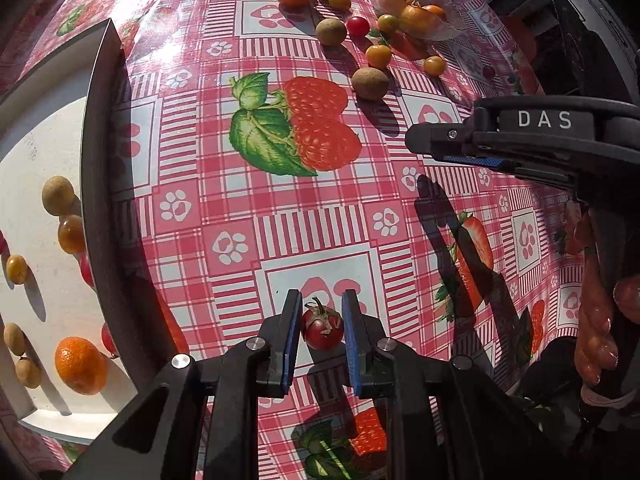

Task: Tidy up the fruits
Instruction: 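Carry both red cherry tomatoes into the white tray and open both tools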

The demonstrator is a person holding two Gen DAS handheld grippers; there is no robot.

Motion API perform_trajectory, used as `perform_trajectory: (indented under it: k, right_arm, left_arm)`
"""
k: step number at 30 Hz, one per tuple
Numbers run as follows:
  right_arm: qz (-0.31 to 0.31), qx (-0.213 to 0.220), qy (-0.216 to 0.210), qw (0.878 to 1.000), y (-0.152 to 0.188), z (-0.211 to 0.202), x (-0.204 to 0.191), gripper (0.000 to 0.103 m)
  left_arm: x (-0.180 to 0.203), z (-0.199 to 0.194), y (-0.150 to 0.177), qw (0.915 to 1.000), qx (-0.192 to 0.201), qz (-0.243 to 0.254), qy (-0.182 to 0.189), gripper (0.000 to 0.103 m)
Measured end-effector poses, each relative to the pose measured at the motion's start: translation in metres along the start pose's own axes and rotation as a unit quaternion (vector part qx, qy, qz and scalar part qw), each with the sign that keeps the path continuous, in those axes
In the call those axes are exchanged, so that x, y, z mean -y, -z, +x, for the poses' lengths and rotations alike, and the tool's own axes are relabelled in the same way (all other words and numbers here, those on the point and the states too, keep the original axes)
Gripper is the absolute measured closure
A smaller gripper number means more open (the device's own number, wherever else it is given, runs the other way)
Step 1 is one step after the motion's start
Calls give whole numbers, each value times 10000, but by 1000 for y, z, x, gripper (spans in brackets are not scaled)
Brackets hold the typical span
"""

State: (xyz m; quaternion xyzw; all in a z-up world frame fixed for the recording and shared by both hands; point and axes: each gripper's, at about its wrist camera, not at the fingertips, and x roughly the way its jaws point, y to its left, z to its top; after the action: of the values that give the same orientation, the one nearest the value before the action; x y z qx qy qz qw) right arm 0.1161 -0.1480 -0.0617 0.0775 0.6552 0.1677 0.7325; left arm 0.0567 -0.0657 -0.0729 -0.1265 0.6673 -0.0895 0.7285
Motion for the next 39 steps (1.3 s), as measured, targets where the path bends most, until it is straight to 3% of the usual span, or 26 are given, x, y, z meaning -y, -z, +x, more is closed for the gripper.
perform_trajectory:
  k: [9,18,30,39]
  right_arm:
    - [-10,-23,-132,9999,20,-14,-14,79]
    - [-255,-33,-214,9994,22,-25,-52,79]
    - [-1050,-116,-394,9936,8,-17,-144,79]
    - [-1560,-264,-555,9858,-6,14,-222,79]
  left_arm:
    - [-25,-37,-8,9995,292,-93,78,81]
    - [-62,-72,-9,9967,728,-358,-88,81]
    - [-158,-111,-10,9852,1192,-1055,-637,81]
    - [-218,-103,-34,9790,1177,-1267,-1075,81]
